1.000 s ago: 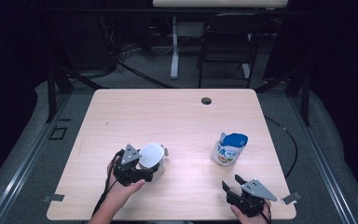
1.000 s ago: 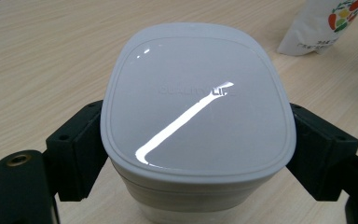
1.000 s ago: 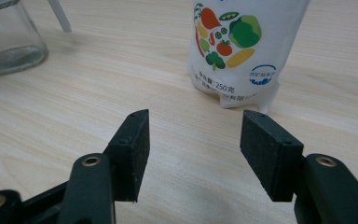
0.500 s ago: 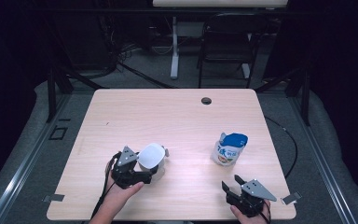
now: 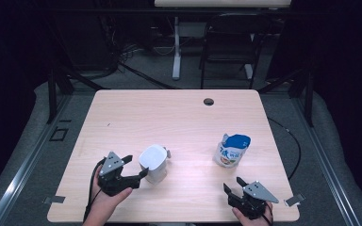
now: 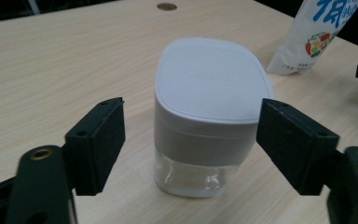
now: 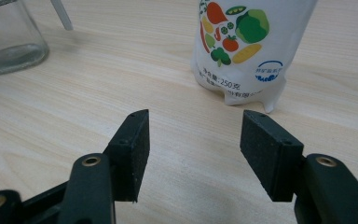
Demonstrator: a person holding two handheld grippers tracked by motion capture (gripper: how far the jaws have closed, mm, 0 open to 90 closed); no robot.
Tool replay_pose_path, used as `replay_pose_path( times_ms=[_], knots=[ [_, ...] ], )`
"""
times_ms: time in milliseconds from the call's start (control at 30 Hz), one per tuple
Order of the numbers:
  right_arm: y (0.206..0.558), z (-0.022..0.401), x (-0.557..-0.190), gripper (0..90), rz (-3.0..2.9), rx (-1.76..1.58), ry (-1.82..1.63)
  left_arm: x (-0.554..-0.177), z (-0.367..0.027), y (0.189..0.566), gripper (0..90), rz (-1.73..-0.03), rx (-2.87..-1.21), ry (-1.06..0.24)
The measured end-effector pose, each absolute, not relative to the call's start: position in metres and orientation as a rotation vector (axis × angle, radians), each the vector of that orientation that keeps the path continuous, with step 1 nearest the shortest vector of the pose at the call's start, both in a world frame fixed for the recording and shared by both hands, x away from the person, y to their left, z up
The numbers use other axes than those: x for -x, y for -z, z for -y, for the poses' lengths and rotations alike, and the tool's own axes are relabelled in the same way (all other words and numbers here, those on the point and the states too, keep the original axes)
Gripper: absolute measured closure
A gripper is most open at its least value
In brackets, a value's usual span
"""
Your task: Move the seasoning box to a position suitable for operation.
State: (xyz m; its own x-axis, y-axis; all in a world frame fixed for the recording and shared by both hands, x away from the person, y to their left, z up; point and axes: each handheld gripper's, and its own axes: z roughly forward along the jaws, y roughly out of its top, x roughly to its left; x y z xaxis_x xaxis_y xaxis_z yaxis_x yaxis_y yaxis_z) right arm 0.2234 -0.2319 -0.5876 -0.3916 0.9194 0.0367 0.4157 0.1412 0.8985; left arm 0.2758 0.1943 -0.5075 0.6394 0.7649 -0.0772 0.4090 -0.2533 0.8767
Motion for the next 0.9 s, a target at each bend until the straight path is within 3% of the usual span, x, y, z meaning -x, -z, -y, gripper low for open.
replay_pose_path(
  times_ms=[267,667,900],
  knots=[
    [0.587,0.231,-0.223,42.0,-1.885,-1.271,-1.208,-0.284,-0.211,0.51,44.3,-0.978,-1.839,-0.458],
    [0.58,0.224,-0.221,43.4,-1.897,-1.232,-1.221,-0.303,-0.212,0.522,52.9,-1.011,-1.874,-0.458],
    [0.569,0.214,-0.221,45.7,-1.915,-1.175,-1.241,-0.31,-0.208,0.525,67.2,-0.989,-1.889,-0.426]
  ],
)
